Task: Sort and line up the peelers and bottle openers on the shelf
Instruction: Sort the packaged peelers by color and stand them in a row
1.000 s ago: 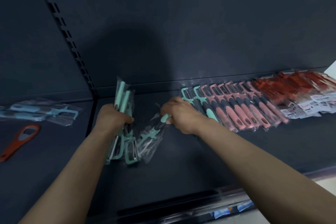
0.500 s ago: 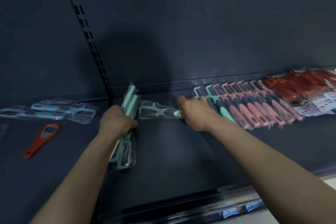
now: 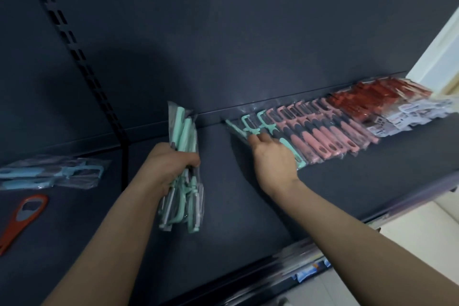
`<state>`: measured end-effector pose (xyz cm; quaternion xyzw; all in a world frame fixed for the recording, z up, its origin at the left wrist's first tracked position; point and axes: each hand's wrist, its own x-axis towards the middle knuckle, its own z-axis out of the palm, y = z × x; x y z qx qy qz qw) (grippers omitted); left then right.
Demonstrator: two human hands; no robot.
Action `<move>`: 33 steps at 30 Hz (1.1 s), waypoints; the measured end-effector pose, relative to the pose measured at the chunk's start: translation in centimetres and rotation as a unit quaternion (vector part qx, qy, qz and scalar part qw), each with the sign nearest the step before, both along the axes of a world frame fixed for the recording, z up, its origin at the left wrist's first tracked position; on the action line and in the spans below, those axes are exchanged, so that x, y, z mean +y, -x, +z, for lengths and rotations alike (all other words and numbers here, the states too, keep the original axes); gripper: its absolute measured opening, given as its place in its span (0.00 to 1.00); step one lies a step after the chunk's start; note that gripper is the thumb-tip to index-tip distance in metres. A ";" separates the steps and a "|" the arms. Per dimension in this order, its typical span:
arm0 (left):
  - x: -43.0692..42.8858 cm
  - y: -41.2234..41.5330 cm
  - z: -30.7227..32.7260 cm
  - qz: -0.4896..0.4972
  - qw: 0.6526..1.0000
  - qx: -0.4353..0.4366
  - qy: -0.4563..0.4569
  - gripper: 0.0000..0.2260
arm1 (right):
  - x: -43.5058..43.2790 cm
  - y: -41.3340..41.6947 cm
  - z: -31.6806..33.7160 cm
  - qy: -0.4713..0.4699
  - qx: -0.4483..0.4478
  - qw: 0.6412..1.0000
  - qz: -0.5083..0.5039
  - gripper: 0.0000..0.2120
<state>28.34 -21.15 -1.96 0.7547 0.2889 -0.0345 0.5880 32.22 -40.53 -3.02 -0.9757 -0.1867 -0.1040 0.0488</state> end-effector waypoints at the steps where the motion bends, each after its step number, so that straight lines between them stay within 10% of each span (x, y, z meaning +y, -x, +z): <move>1: -0.2 0.0 0.0 -0.004 1.000 0.000 0.000 0.12 | 0.3 0.1 -0.3 0.003 0.001 1.000 0.002 0.19; 28: -4.5 -1.6 0.0 0.048 0.997 -0.021 0.055 0.10 | -0.8 -2.2 -1.4 0.000 0.026 0.997 0.074 0.11; 33: -5.1 -2.0 0.3 0.042 0.992 -0.014 0.115 0.10 | -0.9 -2.5 -0.4 -0.243 0.116 0.955 0.125 0.13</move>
